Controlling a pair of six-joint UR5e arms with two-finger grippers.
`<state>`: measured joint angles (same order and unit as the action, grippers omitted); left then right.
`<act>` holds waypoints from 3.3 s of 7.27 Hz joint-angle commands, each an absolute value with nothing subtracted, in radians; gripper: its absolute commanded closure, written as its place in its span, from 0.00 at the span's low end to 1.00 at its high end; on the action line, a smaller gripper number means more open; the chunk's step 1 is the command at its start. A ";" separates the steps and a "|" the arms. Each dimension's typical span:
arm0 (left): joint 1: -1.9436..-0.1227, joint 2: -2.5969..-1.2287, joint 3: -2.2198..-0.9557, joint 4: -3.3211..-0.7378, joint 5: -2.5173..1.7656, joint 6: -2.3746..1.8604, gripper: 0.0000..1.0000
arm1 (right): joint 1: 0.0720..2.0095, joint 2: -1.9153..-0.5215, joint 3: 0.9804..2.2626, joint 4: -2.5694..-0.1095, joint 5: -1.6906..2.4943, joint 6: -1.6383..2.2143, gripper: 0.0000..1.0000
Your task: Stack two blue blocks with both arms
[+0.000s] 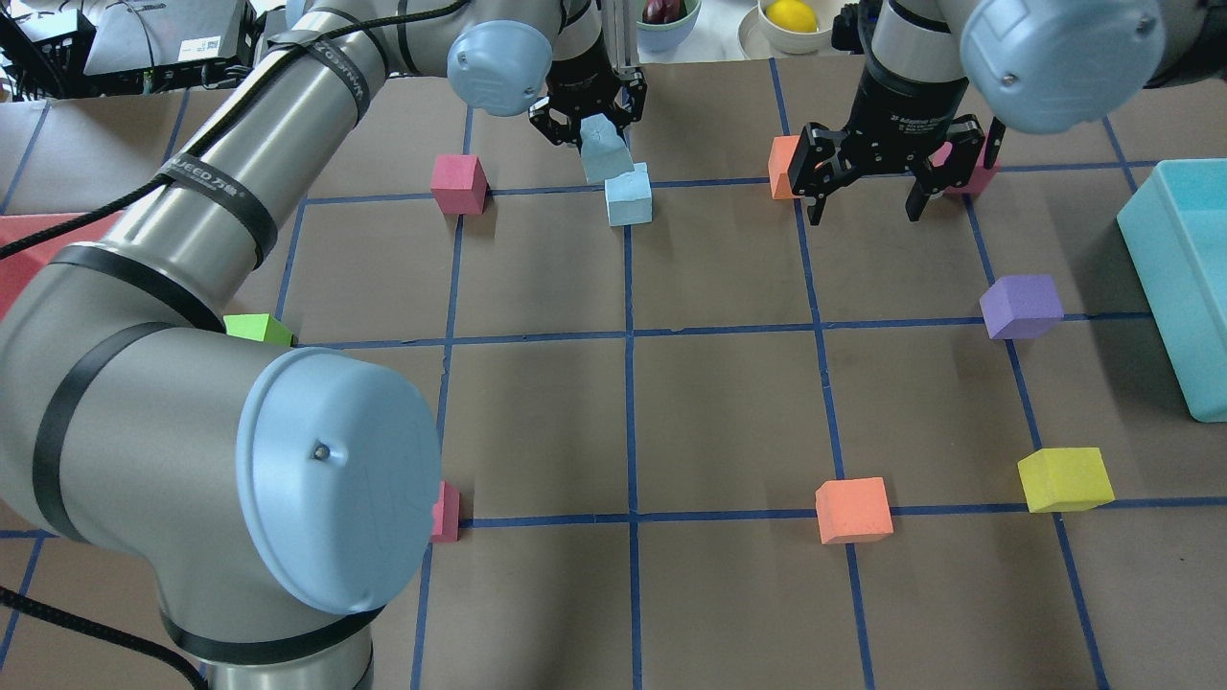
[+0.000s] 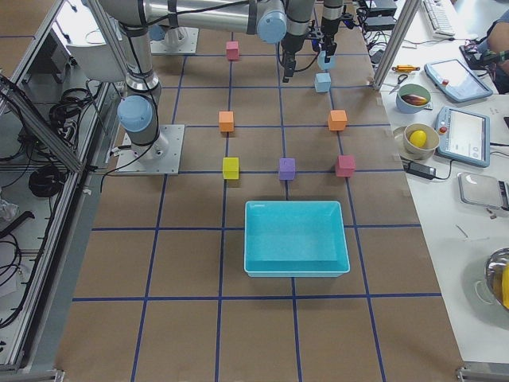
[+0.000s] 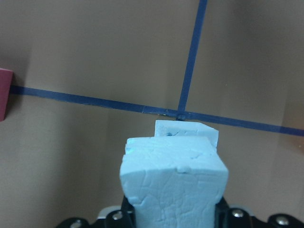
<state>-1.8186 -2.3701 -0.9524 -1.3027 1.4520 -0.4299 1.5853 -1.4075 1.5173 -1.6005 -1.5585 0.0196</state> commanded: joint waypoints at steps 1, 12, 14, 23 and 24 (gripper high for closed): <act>-1.830 -2.401 -0.942 -1.301 1.453 -0.449 1.00 | 1.575 -1.465 1.555 -1.585 -1.510 0.006 0.00; -1.850 -2.431 -0.950 -1.250 1.454 -0.448 0.00 | 1.563 -1.562 1.632 -1.554 -1.566 0.003 0.00; -1.850 -2.409 -0.943 -1.253 1.453 -0.436 0.00 | 1.560 -1.562 1.637 -1.557 -1.566 0.003 0.00; -1.674 -1.696 -1.509 -1.560 1.532 0.043 0.02 | 1.560 -1.574 1.631 -1.572 -1.563 0.003 0.00; -1.663 -1.624 -1.535 -1.562 1.534 0.044 0.02 | 1.562 -1.574 1.631 -1.577 -1.557 0.003 0.00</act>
<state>-1.6818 -1.7258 -1.4735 -1.5638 1.5323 0.0391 1.5604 -1.5733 1.6319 -1.5721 -1.5617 0.0049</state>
